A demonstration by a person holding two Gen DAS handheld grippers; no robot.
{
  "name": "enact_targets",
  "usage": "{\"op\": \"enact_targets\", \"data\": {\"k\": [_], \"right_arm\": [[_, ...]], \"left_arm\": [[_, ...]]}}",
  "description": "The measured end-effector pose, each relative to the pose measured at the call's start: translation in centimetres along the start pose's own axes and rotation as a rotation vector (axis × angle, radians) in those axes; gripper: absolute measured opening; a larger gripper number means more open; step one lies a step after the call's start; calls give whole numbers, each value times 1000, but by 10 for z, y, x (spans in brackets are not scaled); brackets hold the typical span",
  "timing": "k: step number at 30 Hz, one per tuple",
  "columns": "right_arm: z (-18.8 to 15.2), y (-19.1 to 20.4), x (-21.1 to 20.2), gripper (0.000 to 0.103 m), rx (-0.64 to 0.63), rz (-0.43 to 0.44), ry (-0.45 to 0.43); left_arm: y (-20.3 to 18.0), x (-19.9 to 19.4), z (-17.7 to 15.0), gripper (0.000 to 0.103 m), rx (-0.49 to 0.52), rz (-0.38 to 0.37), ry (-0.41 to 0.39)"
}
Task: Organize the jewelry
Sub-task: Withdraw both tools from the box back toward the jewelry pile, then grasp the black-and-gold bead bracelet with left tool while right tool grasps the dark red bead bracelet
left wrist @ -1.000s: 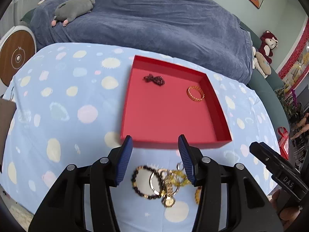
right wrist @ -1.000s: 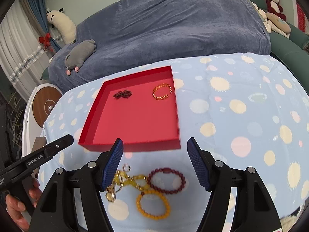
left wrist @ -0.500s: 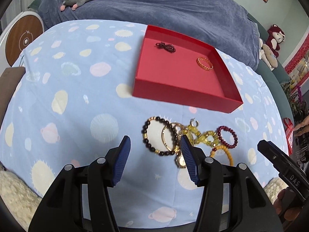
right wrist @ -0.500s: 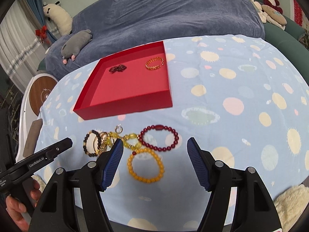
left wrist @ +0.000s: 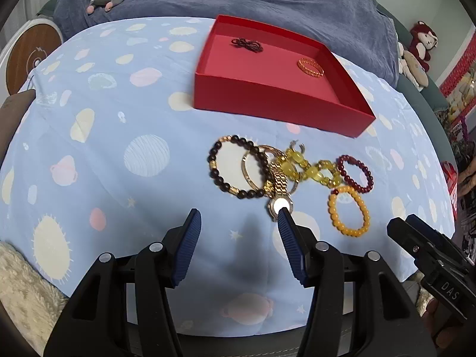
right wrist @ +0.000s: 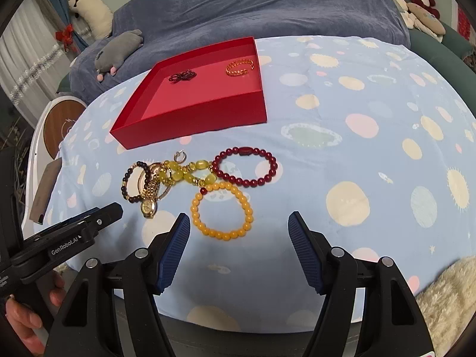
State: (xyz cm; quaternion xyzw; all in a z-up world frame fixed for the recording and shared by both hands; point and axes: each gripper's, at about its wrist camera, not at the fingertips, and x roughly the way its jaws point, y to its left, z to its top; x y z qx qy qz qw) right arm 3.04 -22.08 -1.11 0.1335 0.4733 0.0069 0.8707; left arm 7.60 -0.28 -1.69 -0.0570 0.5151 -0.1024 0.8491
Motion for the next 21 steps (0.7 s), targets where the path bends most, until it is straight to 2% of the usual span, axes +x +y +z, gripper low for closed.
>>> {"op": "enact_targets", "data": {"k": [7, 21], "right_arm": [[3, -3, 5, 66, 1, -13, 0], [51, 1, 46, 63, -45, -59, -12]], "left_arm": [[-4, 5, -4, 51, -4, -1, 11], [13, 11, 11, 51, -58, 20, 0]]}}
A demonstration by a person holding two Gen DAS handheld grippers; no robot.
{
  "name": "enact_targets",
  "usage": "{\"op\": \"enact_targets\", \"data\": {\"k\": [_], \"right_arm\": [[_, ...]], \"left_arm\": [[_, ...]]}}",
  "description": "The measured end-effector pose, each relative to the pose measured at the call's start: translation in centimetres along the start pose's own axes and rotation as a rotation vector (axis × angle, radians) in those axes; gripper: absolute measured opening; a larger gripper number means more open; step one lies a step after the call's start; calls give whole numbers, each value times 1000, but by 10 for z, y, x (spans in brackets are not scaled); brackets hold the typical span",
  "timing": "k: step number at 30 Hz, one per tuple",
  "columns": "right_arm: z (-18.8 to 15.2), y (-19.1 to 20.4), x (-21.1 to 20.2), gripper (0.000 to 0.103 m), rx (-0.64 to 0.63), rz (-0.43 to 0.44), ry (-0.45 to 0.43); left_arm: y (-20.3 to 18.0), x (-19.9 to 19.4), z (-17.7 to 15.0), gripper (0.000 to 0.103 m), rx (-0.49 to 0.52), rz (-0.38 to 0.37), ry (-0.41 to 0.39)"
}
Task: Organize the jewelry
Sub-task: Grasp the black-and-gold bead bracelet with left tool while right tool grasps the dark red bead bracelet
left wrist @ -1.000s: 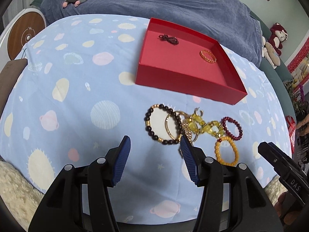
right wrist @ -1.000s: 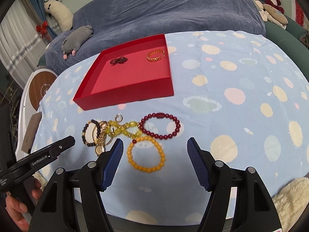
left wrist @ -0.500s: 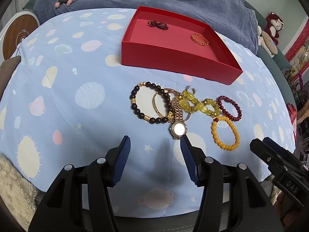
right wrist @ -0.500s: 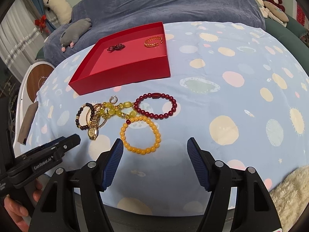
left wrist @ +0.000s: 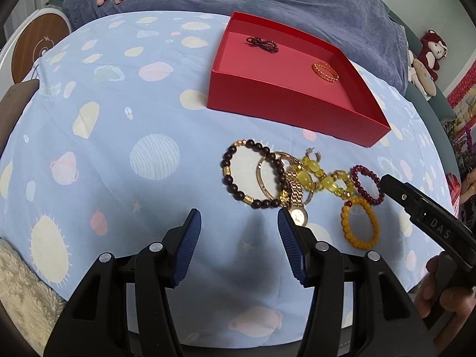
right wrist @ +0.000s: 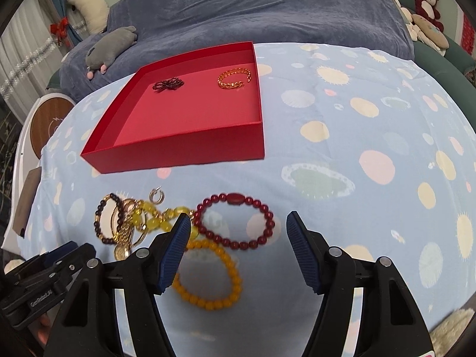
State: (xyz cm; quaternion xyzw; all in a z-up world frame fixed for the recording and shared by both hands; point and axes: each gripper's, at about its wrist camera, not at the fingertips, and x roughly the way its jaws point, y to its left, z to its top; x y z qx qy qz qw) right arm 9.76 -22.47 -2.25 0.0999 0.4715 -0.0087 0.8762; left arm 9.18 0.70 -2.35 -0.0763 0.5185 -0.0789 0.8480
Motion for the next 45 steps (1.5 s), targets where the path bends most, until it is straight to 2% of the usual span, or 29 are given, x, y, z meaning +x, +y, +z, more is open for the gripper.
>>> {"op": "enact_targets", "data": {"k": [5, 9, 13, 16, 20, 29, 34, 36, 38, 45], "right_arm": [[10, -2, 14, 51, -22, -26, 16], [12, -7, 25, 46, -21, -47, 35], [10, -11, 37, 31, -18, -41, 69], [8, -9, 37, 28, -34, -54, 57], [7, -9, 37, 8, -38, -54, 60], [2, -15, 23, 8, 31, -16, 53], [-1, -17, 10, 8, 70, 17, 47], [-2, -16, 6, 8, 78, 24, 45], [-4, -15, 3, 8, 82, 32, 43], [-7, -10, -11, 8, 88, 56, 32]], "left_arm": [[0, 5, 9, 51, 1, 14, -6], [-1, 9, 16, 51, 2, 25, -7], [0, 12, 21, 51, -1, 30, -7], [1, 15, 23, 51, -5, 36, -3], [3, 21, 27, 51, -10, 46, 3], [1, 32, 33, 50, 7, 73, -2], [-2, 35, 35, 32, 35, 94, -19], [-3, 36, 36, 16, 42, 94, -16], [-3, 36, 36, 9, 44, 96, -12], [-4, 28, 32, 8, 33, 102, -8]]}}
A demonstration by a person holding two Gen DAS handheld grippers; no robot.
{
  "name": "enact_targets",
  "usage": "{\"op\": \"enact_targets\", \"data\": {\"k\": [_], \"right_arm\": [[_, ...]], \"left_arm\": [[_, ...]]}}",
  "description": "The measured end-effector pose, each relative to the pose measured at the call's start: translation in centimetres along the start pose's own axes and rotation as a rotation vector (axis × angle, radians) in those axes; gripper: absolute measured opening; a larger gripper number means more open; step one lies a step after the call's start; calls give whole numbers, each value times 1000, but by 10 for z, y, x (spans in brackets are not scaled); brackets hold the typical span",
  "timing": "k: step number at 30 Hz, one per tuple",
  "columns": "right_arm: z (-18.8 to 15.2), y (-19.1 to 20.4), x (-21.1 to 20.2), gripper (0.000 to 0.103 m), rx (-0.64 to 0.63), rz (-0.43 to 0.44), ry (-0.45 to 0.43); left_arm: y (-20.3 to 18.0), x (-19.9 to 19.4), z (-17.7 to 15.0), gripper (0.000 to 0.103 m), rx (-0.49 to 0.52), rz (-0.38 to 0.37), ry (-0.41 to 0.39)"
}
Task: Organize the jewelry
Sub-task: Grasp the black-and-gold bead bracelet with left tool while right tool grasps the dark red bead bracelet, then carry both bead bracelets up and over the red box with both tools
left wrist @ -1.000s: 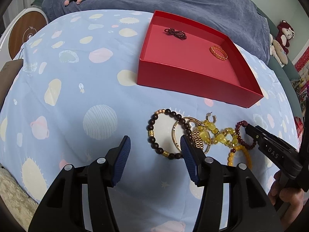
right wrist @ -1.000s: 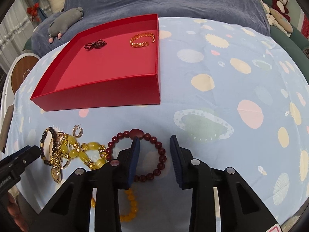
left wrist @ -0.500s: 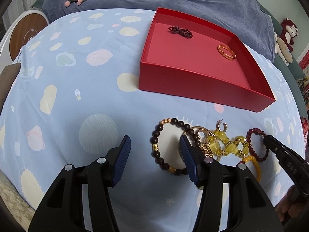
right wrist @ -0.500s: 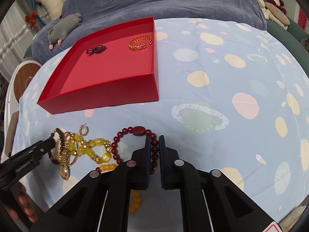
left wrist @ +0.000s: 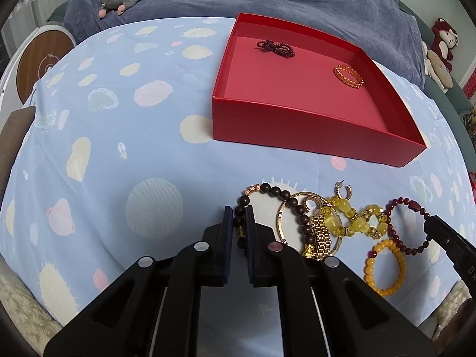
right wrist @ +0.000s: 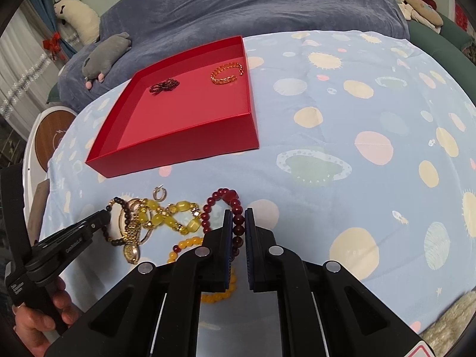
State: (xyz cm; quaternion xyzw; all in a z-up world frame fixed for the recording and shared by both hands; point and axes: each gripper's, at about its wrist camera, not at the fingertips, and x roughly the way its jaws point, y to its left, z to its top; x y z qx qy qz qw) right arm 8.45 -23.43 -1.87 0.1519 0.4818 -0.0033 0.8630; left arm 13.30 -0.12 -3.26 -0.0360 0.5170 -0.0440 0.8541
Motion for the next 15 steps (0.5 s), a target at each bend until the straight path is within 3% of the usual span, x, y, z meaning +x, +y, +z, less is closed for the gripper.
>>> {"op": "enact_targets", "data": {"k": [15], "right_arm": [[2, 12, -53, 8, 4, 69, -86]], "left_arm": [[7, -60, 2, 8, -17, -83, -53]]}}
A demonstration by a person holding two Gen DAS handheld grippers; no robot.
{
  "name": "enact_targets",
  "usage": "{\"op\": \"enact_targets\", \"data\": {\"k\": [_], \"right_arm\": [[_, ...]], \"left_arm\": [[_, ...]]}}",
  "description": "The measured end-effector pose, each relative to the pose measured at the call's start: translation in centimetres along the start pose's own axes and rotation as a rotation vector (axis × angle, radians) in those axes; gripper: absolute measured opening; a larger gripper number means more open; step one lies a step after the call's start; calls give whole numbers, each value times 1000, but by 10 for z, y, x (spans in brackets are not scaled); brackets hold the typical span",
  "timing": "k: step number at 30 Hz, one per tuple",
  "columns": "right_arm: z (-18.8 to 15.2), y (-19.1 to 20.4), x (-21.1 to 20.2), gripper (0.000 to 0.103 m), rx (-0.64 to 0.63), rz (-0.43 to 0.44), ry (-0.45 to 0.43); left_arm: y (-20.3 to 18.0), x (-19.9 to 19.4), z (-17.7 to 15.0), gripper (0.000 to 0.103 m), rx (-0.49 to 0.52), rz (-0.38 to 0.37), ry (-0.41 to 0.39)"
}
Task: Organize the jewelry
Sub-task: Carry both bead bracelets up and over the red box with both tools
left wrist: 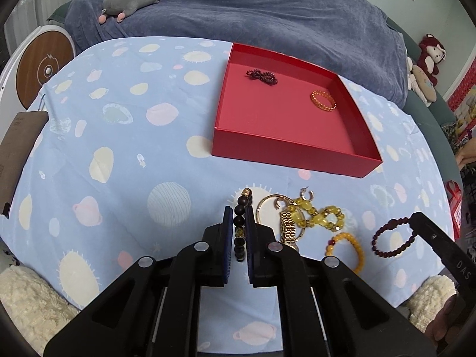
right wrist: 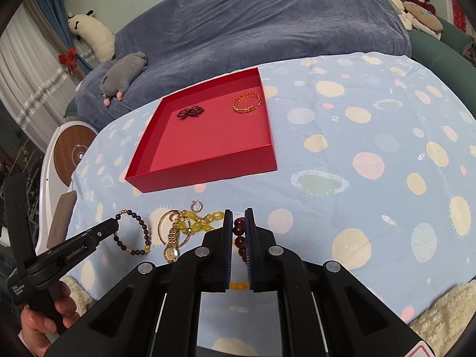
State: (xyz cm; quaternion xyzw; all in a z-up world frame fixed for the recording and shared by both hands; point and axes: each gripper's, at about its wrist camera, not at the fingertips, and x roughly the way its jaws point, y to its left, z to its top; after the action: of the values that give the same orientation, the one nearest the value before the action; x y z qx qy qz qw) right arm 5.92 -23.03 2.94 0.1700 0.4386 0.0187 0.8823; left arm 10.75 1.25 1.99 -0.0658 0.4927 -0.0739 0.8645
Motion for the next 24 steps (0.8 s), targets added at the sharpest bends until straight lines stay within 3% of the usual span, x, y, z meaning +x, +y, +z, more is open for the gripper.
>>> {"op": "enact_targets", "data": {"k": [10, 17, 24], "right_arm": [[8, 8, -21, 8, -22, 35, -33], [52, 17, -13, 8, -64, 39, -72], [102, 30, 18, 8, -62, 87, -81]], "left_arm": [[-11, -33, 10, 8, 28, -51, -31], [-25, -36, 54, 8, 43, -82, -81], [-41, -14, 107, 8, 67, -74, -107]]}}
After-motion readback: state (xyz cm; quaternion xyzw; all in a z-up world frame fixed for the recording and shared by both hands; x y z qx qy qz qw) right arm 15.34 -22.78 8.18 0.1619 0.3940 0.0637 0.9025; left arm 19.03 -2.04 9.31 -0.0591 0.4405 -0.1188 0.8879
